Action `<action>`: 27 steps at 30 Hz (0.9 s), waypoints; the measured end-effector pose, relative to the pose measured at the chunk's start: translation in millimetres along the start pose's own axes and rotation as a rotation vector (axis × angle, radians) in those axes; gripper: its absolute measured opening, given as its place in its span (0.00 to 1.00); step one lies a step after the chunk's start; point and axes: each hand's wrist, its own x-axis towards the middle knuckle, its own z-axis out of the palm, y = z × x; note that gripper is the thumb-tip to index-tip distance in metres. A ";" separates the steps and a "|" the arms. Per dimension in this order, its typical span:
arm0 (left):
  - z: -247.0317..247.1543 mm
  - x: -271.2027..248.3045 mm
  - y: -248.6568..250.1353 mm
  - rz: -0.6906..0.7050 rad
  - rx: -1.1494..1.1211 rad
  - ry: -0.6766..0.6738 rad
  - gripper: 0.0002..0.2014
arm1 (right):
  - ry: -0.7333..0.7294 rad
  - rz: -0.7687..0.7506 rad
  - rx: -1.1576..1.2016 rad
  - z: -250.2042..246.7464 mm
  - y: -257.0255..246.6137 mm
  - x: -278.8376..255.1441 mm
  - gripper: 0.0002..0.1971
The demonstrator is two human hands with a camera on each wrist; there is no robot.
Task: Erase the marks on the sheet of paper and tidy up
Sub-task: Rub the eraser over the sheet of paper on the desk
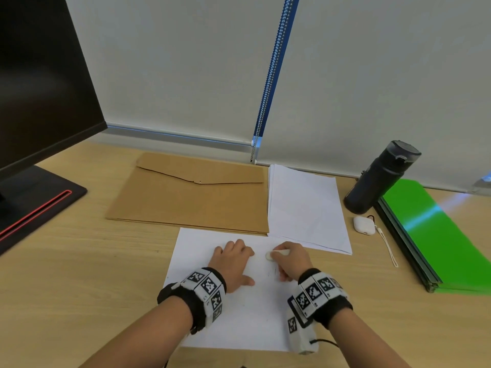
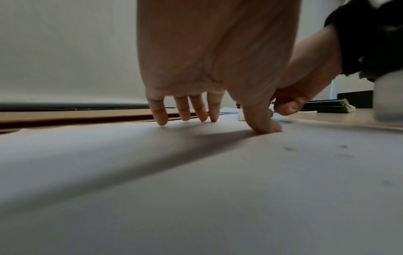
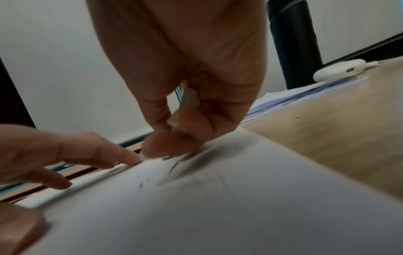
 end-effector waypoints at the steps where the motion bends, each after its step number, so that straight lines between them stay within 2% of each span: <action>1: -2.3 3.3 -1.0 -0.004 -0.014 0.016 0.39 | -0.017 0.004 0.013 -0.6 -1.3 0.2 0.01; 5: -4.3 11.7 -7.7 -0.061 -0.014 -0.158 0.49 | 0.007 0.006 0.019 -1.4 -6.2 4.5 0.02; 8: -5.0 16.2 -9.1 -0.073 -0.015 -0.192 0.51 | 0.066 -0.043 0.000 9.8 -8.3 -0.2 0.03; 13: -5.8 18.2 -7.7 -0.081 -0.004 -0.197 0.52 | -0.153 -0.149 -0.183 31.5 -5.4 -24.1 0.02; 14: -6.1 17.9 -7.8 -0.080 0.002 -0.202 0.52 | -0.141 -0.137 -0.186 25.9 -6.9 -19.2 0.02; 18: -4.8 17.8 -8.9 -0.081 0.018 -0.217 0.52 | 0.066 -0.061 -0.122 6.1 -14.0 -0.1 0.05; 19: -4.6 18.0 -8.8 -0.082 0.017 -0.217 0.52 | 0.060 -0.061 -0.121 10.2 -14.7 -3.7 0.05; 23: -4.7 18.0 -8.9 -0.078 0.003 -0.214 0.52 | -0.159 -0.096 -0.168 30.3 -11.0 -29.6 0.04; 25: -5.4 17.2 -8.8 -0.074 0.012 -0.220 0.52 | -0.095 -0.078 -0.147 20.6 -11.6 -18.0 0.05; 27: -5.2 17.0 -8.8 -0.074 0.011 -0.228 0.52 | 0.066 -0.057 -0.124 9.2 -13.6 -4.2 0.06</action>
